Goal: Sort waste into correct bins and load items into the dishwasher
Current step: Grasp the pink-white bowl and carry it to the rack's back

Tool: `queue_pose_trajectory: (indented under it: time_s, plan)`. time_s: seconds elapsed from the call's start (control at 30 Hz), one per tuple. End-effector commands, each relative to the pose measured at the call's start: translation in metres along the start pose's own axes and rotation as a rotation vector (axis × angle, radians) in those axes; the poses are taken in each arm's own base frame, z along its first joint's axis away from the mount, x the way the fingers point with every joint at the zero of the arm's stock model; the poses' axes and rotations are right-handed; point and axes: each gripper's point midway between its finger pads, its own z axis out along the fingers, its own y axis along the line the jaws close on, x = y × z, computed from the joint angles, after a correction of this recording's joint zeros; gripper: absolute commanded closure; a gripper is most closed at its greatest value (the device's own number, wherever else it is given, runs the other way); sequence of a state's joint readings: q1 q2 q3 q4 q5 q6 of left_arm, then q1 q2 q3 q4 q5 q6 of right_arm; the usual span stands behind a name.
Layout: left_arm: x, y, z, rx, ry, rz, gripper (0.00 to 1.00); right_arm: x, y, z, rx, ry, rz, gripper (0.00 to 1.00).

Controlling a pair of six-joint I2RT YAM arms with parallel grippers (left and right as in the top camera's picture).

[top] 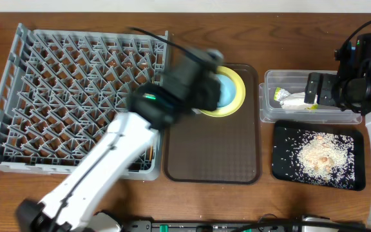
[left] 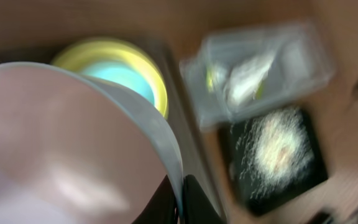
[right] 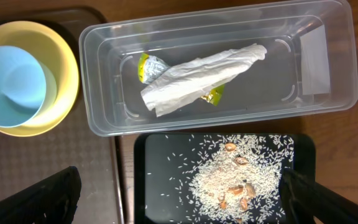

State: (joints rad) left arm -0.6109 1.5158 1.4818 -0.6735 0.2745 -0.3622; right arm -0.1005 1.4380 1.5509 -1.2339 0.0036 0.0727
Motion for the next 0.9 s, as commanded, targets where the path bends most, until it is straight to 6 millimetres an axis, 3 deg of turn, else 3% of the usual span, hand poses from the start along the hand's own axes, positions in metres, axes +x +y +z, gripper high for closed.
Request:
queue_pose_trajectory:
  time_s: [0.0,0.2,0.37,0.47,0.57,0.73,0.87]
  plan:
    - [-0.031,0.025,-0.026,0.211,-0.018,-0.111,0.93,0.0,-0.003,0.001,0.004,0.001,0.022,0.01]
    - [-0.073,0.089,-0.049,0.446,-0.088,-0.243,0.93,0.0,-0.003,0.001,0.004,0.001,0.022,0.01]
    - [-0.092,0.16,-0.063,0.598,-0.133,-0.404,0.93,0.0,-0.003,0.001,0.004,0.001,0.022,0.01]
    - [-0.089,0.206,-0.06,0.64,-0.132,-0.52,0.93,0.0,-0.003,0.001,0.004,0.001,0.022,0.01]
    - [-0.077,0.239,-0.051,0.688,-0.11,-0.609,0.92,0.0,-0.003,0.001,0.004,0.001,0.022,0.01]
    - [-0.057,0.272,-0.031,0.781,-0.061,-0.728,0.92,0.0,-0.003,0.001,0.004,0.001,0.022,0.01]
    - [-0.045,0.285,-0.015,0.799,-0.025,-0.807,0.93,0.0,-0.003,0.001,0.004,0.001,0.022,0.01]
